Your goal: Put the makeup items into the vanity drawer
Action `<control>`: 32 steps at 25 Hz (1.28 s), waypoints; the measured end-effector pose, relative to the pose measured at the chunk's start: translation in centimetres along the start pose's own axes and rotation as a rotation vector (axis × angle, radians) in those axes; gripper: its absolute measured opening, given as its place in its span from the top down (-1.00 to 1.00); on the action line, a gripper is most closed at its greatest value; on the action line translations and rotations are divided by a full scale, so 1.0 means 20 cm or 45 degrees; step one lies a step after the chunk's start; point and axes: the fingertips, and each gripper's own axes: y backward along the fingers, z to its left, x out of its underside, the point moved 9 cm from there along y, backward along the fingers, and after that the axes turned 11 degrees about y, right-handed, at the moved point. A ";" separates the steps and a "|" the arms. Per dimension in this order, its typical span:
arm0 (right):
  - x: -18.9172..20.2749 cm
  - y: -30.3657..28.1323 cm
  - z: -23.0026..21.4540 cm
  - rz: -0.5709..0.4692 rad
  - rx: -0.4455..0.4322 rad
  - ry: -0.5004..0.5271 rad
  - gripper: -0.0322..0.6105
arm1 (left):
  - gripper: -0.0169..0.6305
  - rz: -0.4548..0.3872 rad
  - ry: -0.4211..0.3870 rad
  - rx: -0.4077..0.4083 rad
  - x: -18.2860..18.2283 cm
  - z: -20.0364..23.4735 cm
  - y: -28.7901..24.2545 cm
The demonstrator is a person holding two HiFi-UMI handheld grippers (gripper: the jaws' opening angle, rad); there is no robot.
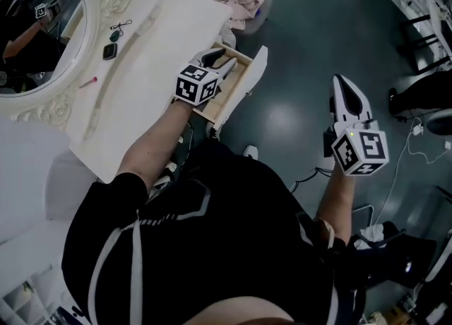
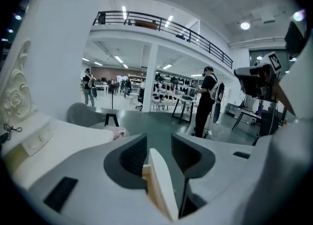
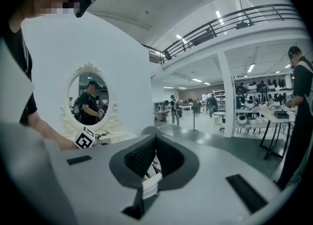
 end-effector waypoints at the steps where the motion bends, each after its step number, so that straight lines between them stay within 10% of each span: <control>1: -0.01 -0.01 -0.01 -0.012 -0.018 0.010 0.88 | 0.46 -0.037 0.003 -0.002 -0.03 -0.03 0.04; 22: -0.21 -0.21 0.07 -0.152 -0.310 0.074 0.88 | 0.72 -0.558 0.186 -0.273 -0.31 -0.34 0.91; 32: -0.36 -0.22 0.26 -0.174 -0.278 0.070 0.89 | 0.93 -0.619 0.024 -0.250 -0.48 -0.33 1.24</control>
